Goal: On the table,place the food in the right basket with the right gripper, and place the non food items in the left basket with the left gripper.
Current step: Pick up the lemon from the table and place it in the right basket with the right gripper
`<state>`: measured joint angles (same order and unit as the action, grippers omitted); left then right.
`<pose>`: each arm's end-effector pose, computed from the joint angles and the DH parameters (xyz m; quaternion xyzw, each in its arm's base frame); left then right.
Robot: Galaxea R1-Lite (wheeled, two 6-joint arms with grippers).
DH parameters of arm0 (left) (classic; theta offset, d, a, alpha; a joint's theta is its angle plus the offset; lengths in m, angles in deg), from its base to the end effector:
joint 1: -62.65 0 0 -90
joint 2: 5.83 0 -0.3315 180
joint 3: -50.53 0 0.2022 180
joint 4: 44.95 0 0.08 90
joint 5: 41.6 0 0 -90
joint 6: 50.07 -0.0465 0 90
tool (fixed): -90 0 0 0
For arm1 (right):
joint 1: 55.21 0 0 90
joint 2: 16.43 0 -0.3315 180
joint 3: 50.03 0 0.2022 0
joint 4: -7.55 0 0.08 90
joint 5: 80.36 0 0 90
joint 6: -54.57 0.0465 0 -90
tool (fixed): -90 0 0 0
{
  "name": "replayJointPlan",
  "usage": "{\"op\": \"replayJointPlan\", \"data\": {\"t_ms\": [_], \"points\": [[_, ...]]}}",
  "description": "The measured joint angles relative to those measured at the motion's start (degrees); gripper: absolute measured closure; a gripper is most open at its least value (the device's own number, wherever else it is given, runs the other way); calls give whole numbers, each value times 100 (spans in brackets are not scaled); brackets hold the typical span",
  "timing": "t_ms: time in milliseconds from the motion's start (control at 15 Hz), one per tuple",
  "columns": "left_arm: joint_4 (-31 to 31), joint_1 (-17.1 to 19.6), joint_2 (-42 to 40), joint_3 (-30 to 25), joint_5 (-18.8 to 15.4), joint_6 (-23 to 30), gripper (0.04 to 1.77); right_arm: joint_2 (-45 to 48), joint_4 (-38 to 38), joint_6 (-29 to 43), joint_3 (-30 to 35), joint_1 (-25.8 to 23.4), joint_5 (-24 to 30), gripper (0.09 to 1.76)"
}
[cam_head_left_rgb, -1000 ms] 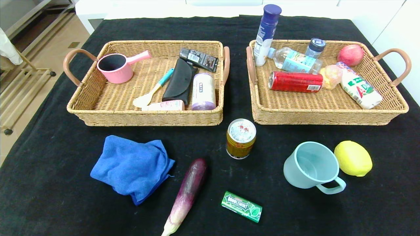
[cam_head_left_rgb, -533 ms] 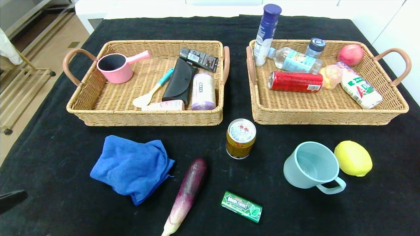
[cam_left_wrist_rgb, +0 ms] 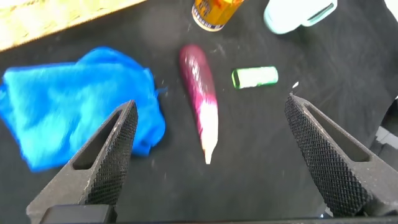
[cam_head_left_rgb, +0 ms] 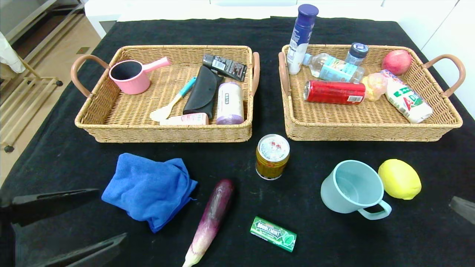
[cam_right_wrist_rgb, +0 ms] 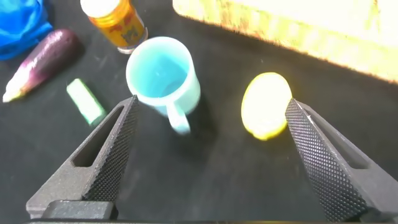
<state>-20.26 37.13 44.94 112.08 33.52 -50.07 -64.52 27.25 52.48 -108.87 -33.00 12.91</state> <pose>0.0944 -0.0583 0.2646 0.0112 0.1206 -0.3428 0.9316 0.0935 0.0411 0.2647 -0.0306 0.0729 0.2212 0.9720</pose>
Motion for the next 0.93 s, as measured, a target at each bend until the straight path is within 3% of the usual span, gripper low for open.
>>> {"op": "replayJointPlan", "data": {"t_ms": [333,933], "points": [[-41,-41,575,472,24,-21,9,-289,-74,0,5,110,-32,14],[-105,-41,772,557,22,-129,9,-466,-62,-2,10,110,-32,14]]}}
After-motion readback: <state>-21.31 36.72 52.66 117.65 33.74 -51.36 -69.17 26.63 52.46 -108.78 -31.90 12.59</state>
